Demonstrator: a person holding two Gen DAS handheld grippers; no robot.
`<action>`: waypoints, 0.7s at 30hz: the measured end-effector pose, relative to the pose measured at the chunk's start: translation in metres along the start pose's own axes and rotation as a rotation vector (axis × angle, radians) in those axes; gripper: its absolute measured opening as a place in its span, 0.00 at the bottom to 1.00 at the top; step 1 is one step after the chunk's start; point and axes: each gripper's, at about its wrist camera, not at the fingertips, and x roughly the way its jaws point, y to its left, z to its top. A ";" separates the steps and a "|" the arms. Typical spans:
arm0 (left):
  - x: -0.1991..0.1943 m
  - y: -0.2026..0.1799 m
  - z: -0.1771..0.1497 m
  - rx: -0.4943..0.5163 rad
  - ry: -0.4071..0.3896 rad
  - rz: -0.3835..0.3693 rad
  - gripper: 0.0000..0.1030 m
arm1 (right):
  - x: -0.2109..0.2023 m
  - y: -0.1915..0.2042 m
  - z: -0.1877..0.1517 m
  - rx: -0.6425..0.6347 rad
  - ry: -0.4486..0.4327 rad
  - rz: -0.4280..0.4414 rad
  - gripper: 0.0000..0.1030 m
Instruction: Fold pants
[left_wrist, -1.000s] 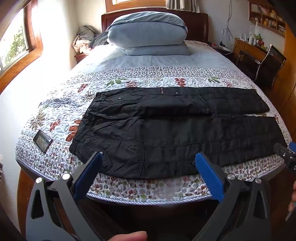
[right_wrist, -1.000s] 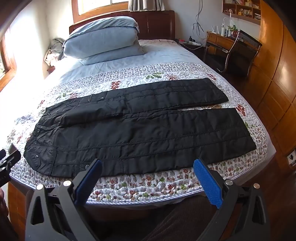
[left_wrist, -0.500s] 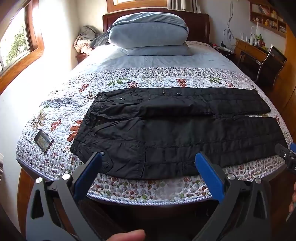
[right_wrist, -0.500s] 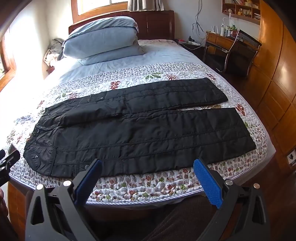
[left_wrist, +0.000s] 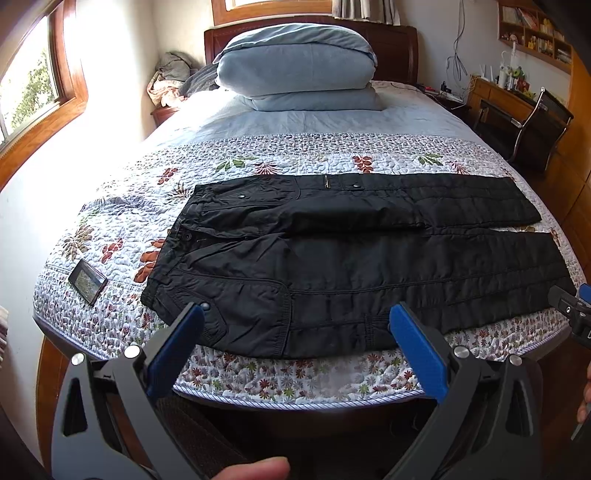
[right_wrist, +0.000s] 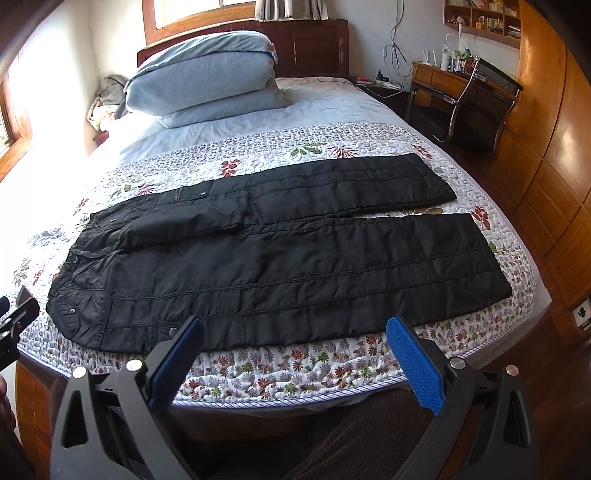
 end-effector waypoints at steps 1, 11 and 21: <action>0.000 0.000 0.000 0.000 0.000 0.000 0.97 | 0.000 0.000 0.000 -0.001 0.001 0.000 0.97; 0.001 0.000 0.001 0.003 0.000 0.004 0.97 | 0.002 0.000 0.000 0.000 0.004 0.000 0.97; 0.000 0.000 0.003 0.007 -0.011 0.012 0.97 | 0.003 0.001 -0.001 0.001 0.006 0.000 0.97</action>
